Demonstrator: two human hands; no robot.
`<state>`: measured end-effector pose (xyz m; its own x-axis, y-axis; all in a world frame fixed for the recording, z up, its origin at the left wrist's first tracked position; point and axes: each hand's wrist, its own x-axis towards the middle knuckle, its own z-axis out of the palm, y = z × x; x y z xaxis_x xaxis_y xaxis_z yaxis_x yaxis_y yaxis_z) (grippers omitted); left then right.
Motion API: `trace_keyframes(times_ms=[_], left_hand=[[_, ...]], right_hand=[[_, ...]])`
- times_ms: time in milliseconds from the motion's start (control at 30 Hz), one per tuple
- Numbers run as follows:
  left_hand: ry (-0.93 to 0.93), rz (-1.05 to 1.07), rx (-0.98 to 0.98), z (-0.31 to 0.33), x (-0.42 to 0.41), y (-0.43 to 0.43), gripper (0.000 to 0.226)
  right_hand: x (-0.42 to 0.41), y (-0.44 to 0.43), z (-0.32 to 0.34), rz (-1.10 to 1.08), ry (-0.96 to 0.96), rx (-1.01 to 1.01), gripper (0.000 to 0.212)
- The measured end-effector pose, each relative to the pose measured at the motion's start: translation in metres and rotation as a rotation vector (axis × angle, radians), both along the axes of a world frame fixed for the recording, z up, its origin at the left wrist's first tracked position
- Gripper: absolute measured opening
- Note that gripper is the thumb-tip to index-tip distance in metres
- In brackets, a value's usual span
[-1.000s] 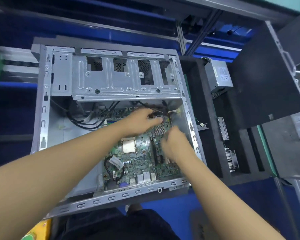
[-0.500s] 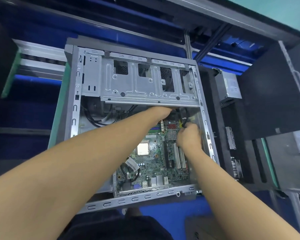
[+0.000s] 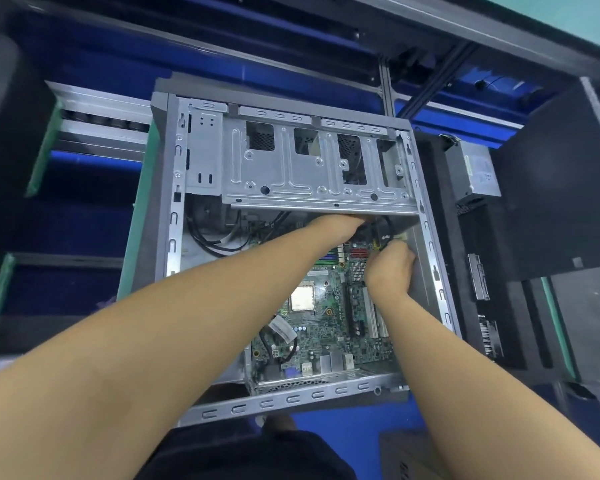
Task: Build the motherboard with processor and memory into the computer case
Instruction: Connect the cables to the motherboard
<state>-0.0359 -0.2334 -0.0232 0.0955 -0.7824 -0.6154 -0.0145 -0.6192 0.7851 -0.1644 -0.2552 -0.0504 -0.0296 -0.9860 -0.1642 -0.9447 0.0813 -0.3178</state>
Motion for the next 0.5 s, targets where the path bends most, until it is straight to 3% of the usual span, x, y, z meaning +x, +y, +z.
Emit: trace_keyframes(times_ms=[233, 500], left_hand=[[-0.29, -0.105, 0.034, 0.0, -0.009, -0.003, 0.057], [-0.312, -0.077, -0.031, -0.004, -0.01, 0.006, 0.05]], right_hand=[[0.005, 0.006, -0.001, -0.006, 0.063, -0.061, 0.012], [0.005, 0.006, -0.004, 0.0, 0.072, -0.081, 0.012]])
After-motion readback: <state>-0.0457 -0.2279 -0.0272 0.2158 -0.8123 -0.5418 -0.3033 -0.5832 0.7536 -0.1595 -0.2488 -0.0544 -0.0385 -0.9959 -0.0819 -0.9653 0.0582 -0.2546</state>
